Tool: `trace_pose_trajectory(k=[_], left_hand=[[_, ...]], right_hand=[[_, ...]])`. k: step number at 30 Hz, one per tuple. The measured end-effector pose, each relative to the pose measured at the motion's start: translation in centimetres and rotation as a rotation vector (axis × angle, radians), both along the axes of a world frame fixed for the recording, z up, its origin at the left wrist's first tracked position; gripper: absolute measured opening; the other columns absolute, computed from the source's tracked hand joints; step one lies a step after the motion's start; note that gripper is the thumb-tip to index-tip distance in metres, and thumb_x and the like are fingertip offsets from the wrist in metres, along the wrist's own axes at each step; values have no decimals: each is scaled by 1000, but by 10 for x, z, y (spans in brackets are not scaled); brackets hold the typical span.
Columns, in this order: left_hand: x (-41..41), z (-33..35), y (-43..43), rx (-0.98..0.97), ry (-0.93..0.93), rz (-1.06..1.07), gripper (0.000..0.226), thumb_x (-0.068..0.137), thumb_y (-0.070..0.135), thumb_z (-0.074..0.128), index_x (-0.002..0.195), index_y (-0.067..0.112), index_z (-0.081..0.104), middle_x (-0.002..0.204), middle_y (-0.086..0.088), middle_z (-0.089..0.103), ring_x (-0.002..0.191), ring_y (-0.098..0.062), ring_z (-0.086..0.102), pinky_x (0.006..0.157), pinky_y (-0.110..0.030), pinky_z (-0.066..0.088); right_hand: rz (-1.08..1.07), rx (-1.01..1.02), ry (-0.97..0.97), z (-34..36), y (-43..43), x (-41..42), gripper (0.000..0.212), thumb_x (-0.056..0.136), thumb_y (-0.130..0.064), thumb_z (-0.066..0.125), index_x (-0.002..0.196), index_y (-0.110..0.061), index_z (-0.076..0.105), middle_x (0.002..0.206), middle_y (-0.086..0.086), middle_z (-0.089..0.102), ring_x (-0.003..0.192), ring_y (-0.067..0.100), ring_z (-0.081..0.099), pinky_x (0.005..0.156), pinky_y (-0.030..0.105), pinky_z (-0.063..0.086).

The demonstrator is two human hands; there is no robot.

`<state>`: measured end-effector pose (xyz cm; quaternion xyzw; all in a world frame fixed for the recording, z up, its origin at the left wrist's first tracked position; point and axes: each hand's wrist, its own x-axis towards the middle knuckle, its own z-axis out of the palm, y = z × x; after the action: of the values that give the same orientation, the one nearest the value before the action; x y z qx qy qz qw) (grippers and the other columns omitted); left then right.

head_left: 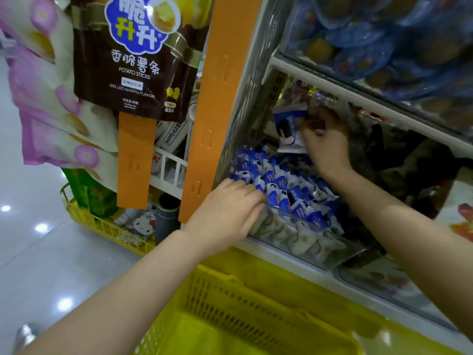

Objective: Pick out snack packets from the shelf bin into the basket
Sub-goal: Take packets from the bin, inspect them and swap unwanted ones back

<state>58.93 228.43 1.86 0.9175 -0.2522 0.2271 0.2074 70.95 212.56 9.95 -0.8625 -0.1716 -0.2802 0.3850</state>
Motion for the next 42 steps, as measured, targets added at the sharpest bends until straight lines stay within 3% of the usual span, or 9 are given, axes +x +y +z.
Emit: trace_pose_trajectory(k=[6,10,14,18,25,30,35,39,42], left_hand=[[-48,12,-19,-848,221,28,22,93,28,51,114,25,50,107,14,55,101,5,49,84,-8,39],[-70,18,-22,-1239,546,-83,39,76,44,52,107,21,51,87,13,62,85,-4,61,78,-23,52],[-84,8,-25,-1166,581,-61,16,90,26,50,84,12,57,65,4,57,63,-8,56,59,-24,47],[-94,-3,-31,-900,553,15,25,93,18,50,70,10,53,57,2,46,54,-9,45,52,-21,35],[-89,-12,-51,-1190,936,111,14,90,17,55,85,5,61,82,-11,60,75,-18,58,59,-21,45],[-86,-17,-54,-1147,1115,71,29,80,19,69,106,9,60,102,-8,70,92,-22,67,80,-35,52],[-83,-24,-59,-1257,934,78,21,82,13,66,103,11,65,95,-3,74,90,-16,69,77,-29,55],[-78,-30,-62,-1371,867,113,13,86,20,59,92,12,67,81,2,74,72,-5,67,59,-19,54],[-77,-31,-63,-1333,793,150,15,91,16,54,85,12,68,69,6,71,62,-2,63,54,-18,54]], right_hand=[[268,145,123,5,-7,-104,11,89,-19,59,88,-29,56,83,-11,61,73,0,56,66,15,44],[379,188,348,-19,-13,-156,12,89,-13,58,87,-25,58,79,-11,62,70,-2,55,64,14,44],[438,302,600,-51,-16,-187,12,88,-5,56,89,-16,56,85,0,64,75,5,59,66,14,46],[387,306,717,-76,-21,-198,7,91,-12,55,83,-11,56,77,3,61,70,6,55,64,25,46],[226,-192,201,-92,-42,-199,10,87,-26,61,78,-22,60,71,-10,58,67,4,53,61,16,42],[138,333,494,-90,-50,-194,13,89,-14,58,77,-15,62,72,-1,65,64,4,62,55,23,54],[190,853,854,-88,-59,-194,8,91,-4,51,98,-2,56,88,12,69,70,10,69,60,20,56],[255,843,1039,-90,-64,-199,18,89,2,52,106,-5,53,97,12,68,72,13,68,65,22,57],[284,589,1044,-93,-64,-204,27,85,2,59,105,-16,53,103,8,66,79,12,67,73,23,56]])
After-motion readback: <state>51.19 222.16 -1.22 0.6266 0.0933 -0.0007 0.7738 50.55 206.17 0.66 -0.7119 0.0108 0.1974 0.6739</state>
